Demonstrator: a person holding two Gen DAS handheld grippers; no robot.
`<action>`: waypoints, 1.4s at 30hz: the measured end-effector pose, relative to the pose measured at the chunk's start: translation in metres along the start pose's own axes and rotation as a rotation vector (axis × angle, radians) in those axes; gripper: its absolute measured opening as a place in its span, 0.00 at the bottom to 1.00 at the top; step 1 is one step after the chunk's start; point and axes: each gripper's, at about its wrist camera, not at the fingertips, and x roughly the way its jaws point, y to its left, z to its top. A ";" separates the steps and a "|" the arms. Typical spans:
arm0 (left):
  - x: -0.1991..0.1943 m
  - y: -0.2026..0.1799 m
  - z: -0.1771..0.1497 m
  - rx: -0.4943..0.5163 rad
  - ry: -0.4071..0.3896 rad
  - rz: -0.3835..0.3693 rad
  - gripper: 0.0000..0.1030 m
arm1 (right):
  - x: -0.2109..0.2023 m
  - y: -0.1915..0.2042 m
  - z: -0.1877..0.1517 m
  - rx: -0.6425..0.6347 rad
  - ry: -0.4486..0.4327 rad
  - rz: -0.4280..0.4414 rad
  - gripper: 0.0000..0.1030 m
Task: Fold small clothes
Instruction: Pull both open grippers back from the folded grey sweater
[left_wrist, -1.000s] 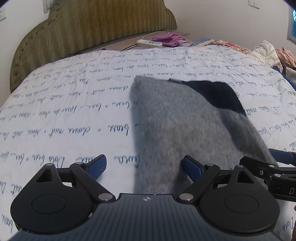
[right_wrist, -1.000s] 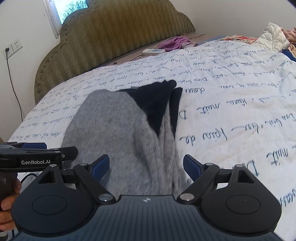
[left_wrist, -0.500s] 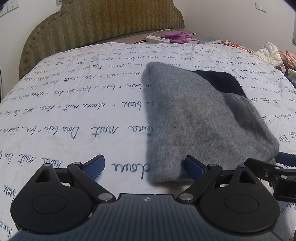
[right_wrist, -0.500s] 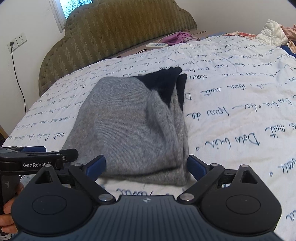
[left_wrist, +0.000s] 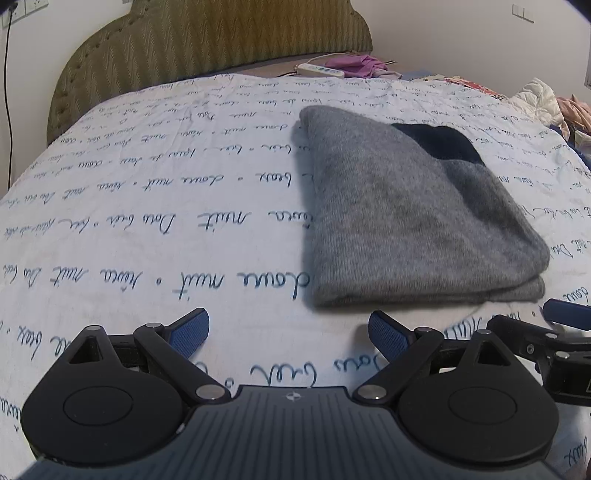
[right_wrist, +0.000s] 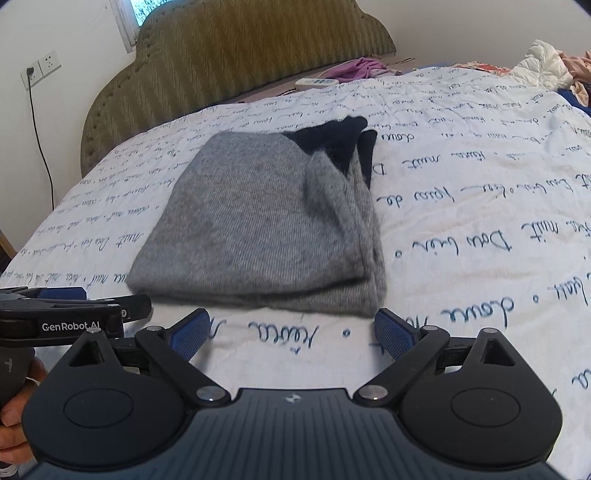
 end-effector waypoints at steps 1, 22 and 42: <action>-0.001 0.001 -0.001 -0.003 0.001 0.000 0.92 | -0.001 0.001 -0.002 -0.003 0.001 -0.002 0.94; -0.012 0.007 -0.024 -0.031 -0.026 0.042 0.97 | -0.014 0.010 -0.022 -0.086 -0.018 -0.066 0.94; -0.012 0.008 -0.034 -0.018 -0.051 0.049 1.00 | -0.018 0.008 -0.031 -0.096 -0.047 -0.085 0.94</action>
